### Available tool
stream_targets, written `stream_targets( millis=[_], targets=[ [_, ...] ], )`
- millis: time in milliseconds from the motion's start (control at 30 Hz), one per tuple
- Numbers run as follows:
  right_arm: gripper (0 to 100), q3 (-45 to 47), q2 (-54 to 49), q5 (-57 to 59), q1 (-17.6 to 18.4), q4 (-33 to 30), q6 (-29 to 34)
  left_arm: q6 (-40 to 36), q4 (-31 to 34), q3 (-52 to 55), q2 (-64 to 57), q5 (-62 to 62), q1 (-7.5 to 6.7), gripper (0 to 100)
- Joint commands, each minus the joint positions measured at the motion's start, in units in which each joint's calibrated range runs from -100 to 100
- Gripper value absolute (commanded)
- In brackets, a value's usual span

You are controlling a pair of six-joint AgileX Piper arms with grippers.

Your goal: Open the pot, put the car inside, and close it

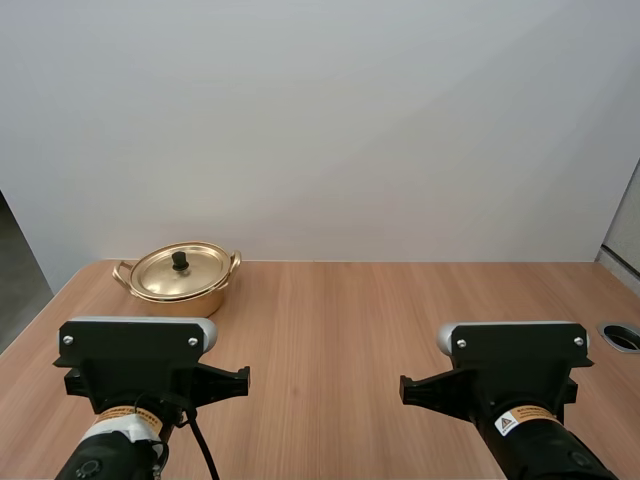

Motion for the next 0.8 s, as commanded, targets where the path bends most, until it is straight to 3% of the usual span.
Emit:
stream_targets(
  millis=[0,233,767],
  targets=[
    [0,0.00,-0.06,-0.11,1.90,0.03,0.04,0.02,0.01,0.00,-0.05,-0.07,0.00,0],
    [0,0.00,-0.25,-0.11,5.76,0.03,0.04,0.02,0.01,0.00,-0.05,-0.07,0.00,0],
    [0,0.00,-0.25,-0.28,5.88,0.03,0.04,0.02,0.01,0.00,-0.05,-0.31,0.00,0]
  ],
)
